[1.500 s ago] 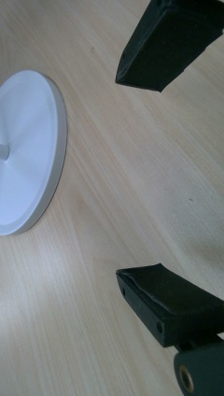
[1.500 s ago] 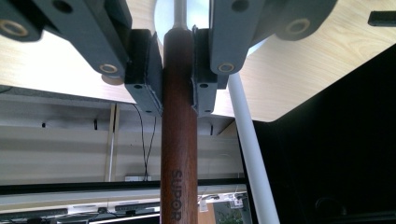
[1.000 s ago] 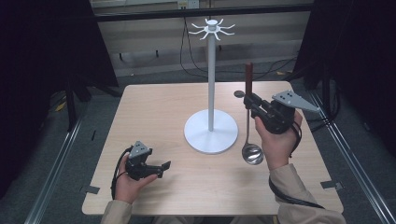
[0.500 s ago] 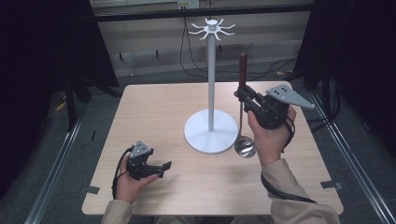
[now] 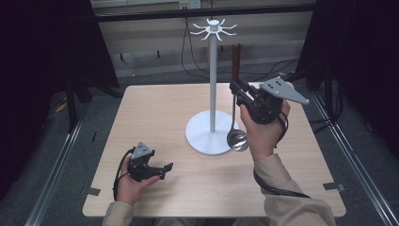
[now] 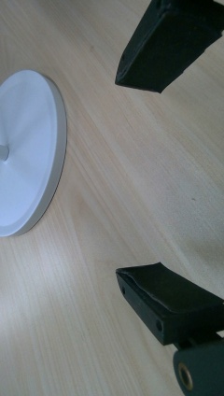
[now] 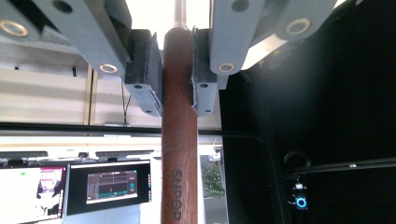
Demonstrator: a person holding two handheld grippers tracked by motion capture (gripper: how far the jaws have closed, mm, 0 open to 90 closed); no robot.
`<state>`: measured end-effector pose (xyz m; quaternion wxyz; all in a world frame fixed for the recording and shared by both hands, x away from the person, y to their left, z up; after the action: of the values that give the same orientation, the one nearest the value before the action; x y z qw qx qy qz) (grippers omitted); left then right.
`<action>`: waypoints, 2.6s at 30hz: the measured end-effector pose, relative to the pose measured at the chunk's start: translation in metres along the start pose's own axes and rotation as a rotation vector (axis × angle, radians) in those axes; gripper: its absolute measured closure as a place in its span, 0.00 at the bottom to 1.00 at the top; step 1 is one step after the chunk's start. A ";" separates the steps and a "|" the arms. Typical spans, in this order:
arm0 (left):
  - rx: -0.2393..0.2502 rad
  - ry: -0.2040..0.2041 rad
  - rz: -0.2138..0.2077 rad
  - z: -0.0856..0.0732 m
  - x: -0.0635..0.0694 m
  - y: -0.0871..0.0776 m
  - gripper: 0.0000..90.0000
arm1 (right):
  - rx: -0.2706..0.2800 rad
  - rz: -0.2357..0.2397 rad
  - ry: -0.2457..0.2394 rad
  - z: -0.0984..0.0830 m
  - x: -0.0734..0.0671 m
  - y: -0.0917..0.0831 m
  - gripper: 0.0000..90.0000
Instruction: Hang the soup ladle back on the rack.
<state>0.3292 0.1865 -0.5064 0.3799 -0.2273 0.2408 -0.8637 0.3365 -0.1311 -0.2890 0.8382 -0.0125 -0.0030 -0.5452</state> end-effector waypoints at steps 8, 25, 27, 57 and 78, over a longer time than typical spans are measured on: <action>0.006 -0.004 -0.001 0.001 -0.001 -0.001 0.08 | 0.019 0.018 -0.015 0.015 -0.011 0.008 0.83; 0.004 -0.006 -0.004 0.000 -0.002 -0.001 0.09 | 0.012 0.011 -0.015 0.019 -0.016 0.021 0.83; 0.004 -0.008 0.000 0.000 -0.002 -0.001 0.09 | 0.011 0.010 -0.008 0.019 -0.015 0.022 0.83; -0.001 -0.003 0.003 -0.001 -0.004 -0.001 0.10 | 0.002 -0.025 -0.001 0.017 -0.021 0.040 0.83; 0.002 0.004 0.005 0.000 -0.004 -0.002 0.10 | -0.011 -0.051 -0.014 0.017 -0.023 0.050 0.83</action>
<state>0.3307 0.1911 -0.5066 0.3821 -0.2247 0.2410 -0.8634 0.3733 -0.0897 -0.2737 0.8238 -0.0211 -0.0061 -0.5665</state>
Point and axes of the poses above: each handheld gripper's, and its own axes: y roughly forward along the jaws, z roughly out of its top, x roughly to its right, the point moved 4 cm from there along y, roughly forward along the jaws, and after that the axes turned 8 degrees about -y, right-handed, at the moved point
